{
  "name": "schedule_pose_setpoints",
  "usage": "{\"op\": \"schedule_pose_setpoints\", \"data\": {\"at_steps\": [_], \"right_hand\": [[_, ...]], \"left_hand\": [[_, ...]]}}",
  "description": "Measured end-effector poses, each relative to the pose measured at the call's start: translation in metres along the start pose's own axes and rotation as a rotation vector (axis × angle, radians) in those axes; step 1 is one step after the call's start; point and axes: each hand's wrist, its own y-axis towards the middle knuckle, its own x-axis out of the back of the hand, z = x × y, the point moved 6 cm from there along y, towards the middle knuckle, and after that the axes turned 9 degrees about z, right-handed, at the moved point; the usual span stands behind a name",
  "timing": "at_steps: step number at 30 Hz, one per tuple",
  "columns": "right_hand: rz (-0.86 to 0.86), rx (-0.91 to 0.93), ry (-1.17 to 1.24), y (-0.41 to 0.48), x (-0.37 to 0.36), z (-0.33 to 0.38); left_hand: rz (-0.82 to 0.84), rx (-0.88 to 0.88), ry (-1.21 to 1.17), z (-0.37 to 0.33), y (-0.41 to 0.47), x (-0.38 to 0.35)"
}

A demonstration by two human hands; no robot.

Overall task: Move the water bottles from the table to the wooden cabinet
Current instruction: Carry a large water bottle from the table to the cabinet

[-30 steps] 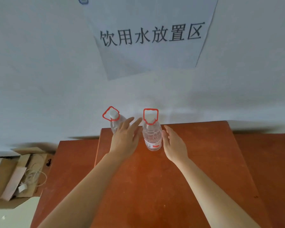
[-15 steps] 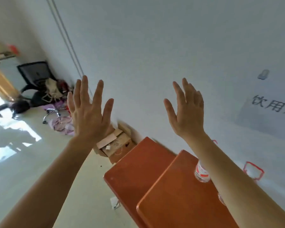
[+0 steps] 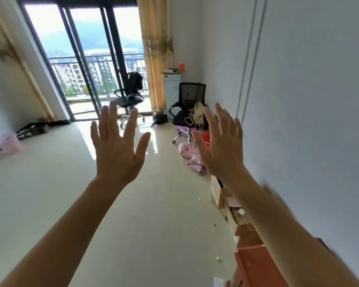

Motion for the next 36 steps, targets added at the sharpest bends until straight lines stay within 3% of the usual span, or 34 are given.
{"op": "schedule_pose_setpoints", "data": {"at_steps": [8,18,24,36], "right_hand": [[0.063,0.233,0.180,0.117,-0.155,0.158],[0.001,0.482,0.409,0.266,-0.344,0.243],[0.067,0.641,0.586,0.356,-0.439,0.352],[0.294,0.982,0.724,0.342,-0.610,0.649]], "left_hand": [[-0.023,0.273,0.168,0.208,0.001,0.007],[-0.040,0.535,0.362,0.374,0.056,-0.064],[-0.021,0.641,0.555,0.465,0.082,-0.062],[0.071,0.998,0.926,0.682,-0.022,0.010]]}}
